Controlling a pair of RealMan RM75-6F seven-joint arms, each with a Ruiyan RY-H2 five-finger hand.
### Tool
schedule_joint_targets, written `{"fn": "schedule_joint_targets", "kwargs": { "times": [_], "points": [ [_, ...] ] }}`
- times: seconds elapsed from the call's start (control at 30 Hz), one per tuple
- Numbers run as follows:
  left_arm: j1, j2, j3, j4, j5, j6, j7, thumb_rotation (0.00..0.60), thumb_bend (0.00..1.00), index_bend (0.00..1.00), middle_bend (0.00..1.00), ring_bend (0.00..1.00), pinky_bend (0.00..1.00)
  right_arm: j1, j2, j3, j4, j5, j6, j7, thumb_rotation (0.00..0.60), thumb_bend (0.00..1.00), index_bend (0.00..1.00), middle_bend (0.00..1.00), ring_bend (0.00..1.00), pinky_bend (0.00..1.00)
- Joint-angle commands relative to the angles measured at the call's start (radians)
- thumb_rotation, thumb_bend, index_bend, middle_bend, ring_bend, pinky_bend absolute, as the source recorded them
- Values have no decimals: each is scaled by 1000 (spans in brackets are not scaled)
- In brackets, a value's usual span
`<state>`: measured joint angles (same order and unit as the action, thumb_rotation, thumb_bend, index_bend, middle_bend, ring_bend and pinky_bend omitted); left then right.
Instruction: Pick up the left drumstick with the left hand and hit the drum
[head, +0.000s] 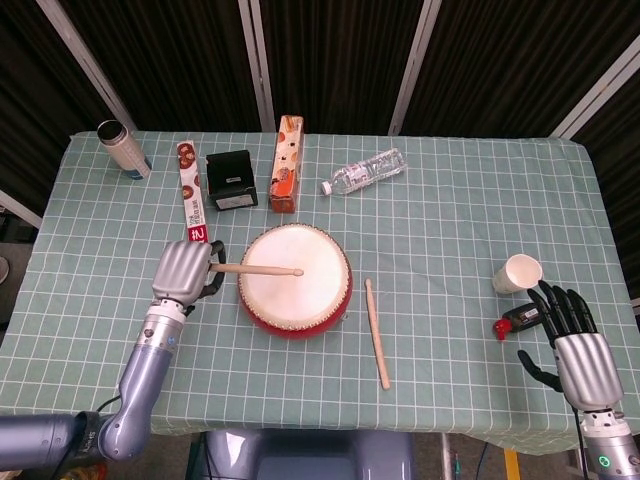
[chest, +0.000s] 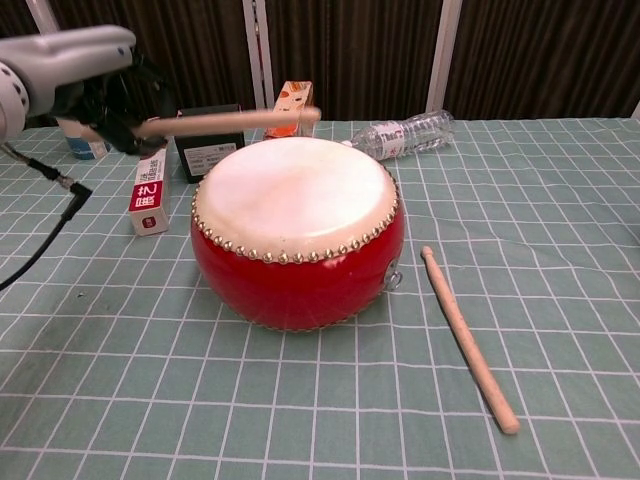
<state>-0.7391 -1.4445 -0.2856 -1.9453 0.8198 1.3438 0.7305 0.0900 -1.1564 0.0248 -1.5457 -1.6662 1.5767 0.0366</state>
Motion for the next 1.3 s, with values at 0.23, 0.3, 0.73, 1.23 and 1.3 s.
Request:
{"fn": "schedule_joint_targets", "kwargs": {
  "times": [0.23, 0.3, 0.73, 1.23, 1.3],
  "points": [
    [18, -10, 7, -1, 154, 54, -67, 600, 653, 813, 1000, 1000, 950, 2, 1, 1, -3, 3, -5, 2, 600, 299, 0, 0, 0, 61],
    [18, -18, 20, 14, 139, 48, -49, 600, 653, 813, 1000, 1000, 950, 2, 1, 0, -3, 3, -6, 4, 600, 299, 0, 0, 0, 61],
    [-58, -15, 69, 62, -332, -36, 246, 600, 652, 814, 1000, 1000, 950, 1, 3, 0, -4, 5, -7, 11, 600, 298, 0, 0, 0, 61],
    [71, 101, 126, -117, 179, 67, -60, 600, 652, 813, 1000, 1000, 950, -2, 3, -1, -3, 3, -2, 7, 600, 298, 0, 0, 0, 61],
    [88, 117, 149, -120, 199, 65, -69, 600, 652, 813, 1000, 1000, 950, -2, 3, 0, -2, 4, -3, 6, 600, 298, 0, 0, 0, 61]
  ]
}}
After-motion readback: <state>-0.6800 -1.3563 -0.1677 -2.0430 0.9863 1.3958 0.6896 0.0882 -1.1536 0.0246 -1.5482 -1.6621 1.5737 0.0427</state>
